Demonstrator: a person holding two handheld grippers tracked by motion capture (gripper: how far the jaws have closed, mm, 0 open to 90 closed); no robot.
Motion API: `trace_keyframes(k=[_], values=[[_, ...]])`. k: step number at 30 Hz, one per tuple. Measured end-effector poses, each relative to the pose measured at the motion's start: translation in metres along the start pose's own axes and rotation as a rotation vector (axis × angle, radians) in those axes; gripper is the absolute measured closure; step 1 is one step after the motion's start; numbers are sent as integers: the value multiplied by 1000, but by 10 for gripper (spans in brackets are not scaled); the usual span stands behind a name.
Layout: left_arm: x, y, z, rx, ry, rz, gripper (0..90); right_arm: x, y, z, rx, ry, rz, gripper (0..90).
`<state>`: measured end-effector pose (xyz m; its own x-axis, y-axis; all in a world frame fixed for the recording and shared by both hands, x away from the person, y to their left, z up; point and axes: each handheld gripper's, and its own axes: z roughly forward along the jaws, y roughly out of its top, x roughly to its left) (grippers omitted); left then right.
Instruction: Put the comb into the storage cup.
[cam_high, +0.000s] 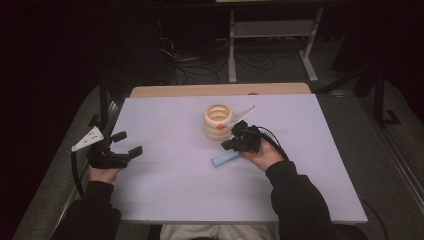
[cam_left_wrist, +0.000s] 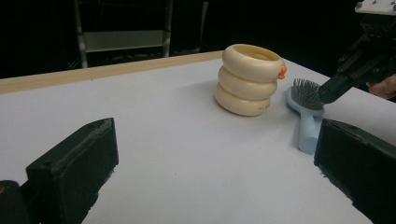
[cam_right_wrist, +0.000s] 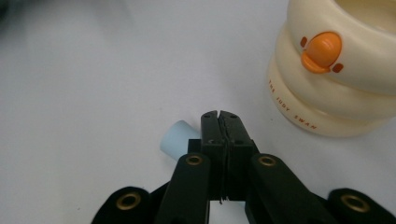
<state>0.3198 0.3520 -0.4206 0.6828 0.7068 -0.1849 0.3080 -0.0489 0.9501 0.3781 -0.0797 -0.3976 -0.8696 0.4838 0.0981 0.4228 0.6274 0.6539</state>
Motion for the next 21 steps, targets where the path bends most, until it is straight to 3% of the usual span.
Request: trace_keyframes(k=[5,6,12,21], values=[[0,0,0,4,-2,0,0,0,5,7,17,-13,-22,884],[0,0,0,4,-3,1,0,1,6,11,20,-40,-33,885],[0,0,1,5,-4,6,0,0,6,19,45,-49,-42,885],[0,0,1,6,-6,8,0,-6,4,33,69,-52,-18,885]])
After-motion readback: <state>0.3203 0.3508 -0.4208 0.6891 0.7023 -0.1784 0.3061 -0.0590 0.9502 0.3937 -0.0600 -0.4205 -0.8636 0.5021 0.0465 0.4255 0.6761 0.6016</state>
